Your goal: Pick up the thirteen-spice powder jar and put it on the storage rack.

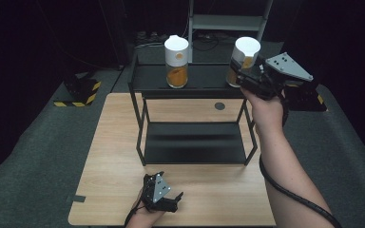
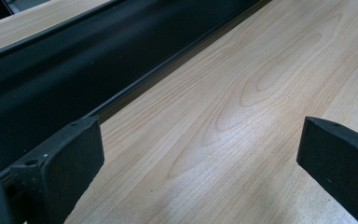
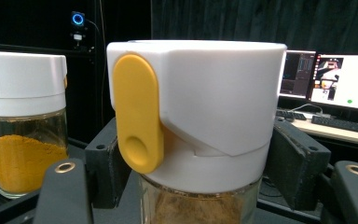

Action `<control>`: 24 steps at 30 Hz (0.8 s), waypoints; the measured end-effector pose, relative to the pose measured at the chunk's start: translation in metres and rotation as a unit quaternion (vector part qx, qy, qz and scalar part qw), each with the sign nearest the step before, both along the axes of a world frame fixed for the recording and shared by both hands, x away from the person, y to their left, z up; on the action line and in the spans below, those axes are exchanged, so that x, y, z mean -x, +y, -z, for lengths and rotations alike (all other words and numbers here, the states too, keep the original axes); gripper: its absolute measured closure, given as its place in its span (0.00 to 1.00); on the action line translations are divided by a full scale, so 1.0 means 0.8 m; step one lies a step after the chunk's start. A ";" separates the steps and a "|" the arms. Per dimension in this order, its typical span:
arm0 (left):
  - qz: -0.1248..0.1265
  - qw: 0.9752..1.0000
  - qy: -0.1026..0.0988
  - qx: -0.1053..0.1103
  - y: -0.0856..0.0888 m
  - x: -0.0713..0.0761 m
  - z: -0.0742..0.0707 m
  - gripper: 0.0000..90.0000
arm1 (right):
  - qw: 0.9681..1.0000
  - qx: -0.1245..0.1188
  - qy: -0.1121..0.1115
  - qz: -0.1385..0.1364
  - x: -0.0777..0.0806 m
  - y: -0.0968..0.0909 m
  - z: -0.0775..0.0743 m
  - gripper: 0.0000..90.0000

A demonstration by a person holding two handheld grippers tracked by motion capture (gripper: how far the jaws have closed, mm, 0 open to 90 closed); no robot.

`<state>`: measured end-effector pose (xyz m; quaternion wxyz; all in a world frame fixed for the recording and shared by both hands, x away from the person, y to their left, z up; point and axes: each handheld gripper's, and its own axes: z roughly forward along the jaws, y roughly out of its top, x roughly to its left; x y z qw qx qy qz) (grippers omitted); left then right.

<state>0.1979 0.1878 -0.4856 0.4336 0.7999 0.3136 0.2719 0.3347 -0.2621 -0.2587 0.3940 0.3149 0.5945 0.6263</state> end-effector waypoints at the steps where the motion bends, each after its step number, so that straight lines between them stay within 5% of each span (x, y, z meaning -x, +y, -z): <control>1: 0.000 1.000 0.000 0.000 0.000 0.000 0.000 0.01 | 1.000 -0.001 0.001 -0.001 0.000 0.000 0.000 0.33; 24: 0.002 1.000 -0.001 0.002 0.002 0.000 0.000 0.01 | 1.000 -0.005 0.012 -0.002 -0.015 0.006 0.004 0.33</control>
